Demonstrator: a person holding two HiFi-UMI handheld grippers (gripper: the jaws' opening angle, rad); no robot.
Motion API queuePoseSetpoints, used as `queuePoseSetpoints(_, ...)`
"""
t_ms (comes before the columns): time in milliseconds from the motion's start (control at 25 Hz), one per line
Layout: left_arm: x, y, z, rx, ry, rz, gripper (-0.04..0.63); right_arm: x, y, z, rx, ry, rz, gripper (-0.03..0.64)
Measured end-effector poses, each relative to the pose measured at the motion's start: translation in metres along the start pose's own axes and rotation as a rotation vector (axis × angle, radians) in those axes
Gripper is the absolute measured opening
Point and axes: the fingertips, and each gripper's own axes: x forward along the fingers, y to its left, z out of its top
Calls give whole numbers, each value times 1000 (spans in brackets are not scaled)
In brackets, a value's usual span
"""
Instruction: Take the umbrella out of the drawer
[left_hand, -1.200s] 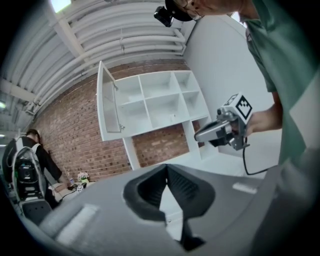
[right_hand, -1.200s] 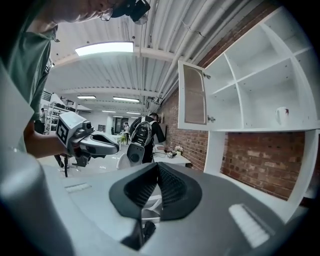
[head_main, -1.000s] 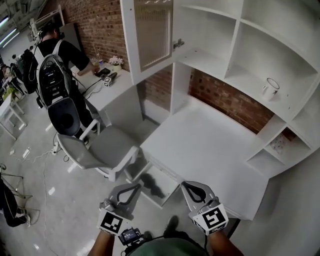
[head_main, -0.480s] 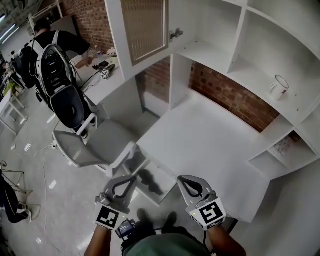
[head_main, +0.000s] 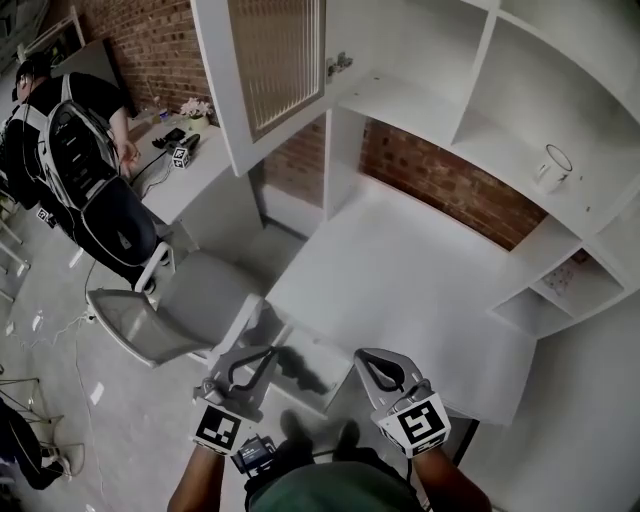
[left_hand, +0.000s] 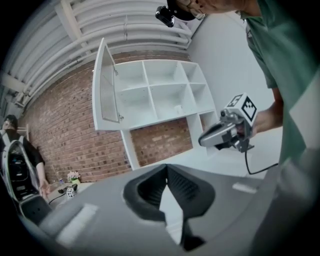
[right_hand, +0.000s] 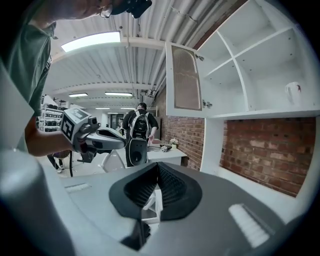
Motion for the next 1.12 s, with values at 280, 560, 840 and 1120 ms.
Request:
queuePoseSetpoints(280, 5, 35, -27, -2, -34, -105, 3, 40, 12, -2, 19, 17, -106, 5)
queuePoseSetpoints(560, 22, 44, -54, 1, -22, -202, 3, 61, 13, -15, 46, 40, -164, 5)
queuePoseSetpoints(840, 47, 45, -80, 6, 29, -245, 3, 74, 4, -41, 87, 70, -159, 6)
queuePoseSetpoints(1120, 69, 46, -112, 0, 96, -263, 3, 94, -5, -72, 123, 113, -122, 6)
